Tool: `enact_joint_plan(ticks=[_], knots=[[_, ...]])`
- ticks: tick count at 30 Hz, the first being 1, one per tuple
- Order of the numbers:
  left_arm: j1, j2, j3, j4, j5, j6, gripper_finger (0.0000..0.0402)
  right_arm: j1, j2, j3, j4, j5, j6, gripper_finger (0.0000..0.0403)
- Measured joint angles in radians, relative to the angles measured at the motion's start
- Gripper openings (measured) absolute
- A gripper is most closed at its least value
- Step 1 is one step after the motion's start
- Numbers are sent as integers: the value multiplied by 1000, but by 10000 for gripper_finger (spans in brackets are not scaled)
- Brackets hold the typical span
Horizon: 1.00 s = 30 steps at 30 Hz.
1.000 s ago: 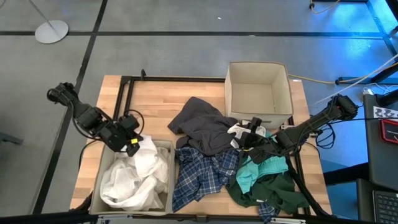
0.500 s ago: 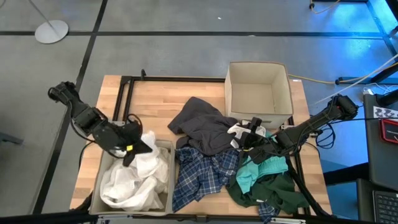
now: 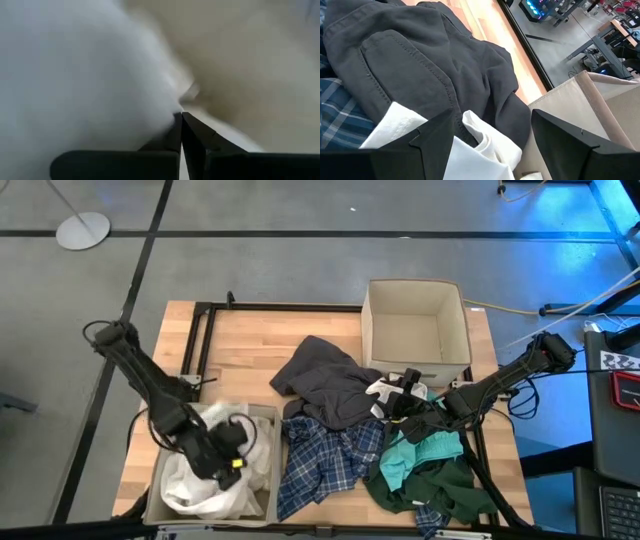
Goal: Sort clothes
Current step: Put the white shirt into the bottom left brown laundry bin
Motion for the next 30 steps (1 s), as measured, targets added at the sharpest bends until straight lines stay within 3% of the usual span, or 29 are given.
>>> enact_joint_plan(ticks=[3,5,12,22,25,30], knots=[[-13,56,-56,11,126,-126,1,0,0,0,0,0,0,264],[-18,88,-96,27,153,-177,1,0,0,0,0,0,0,264],[15,144,-191,99,170,-190,1,0,0,0,1,0,0,264],[74,143,-202,136,168,-119,3,0,0,0,1,0,0,264],[74,143,-202,143,163,-115,20,0,0,0,0,0,0,264],[74,144,-202,153,143,-114,87,0,0,0,0,0,0,264]])
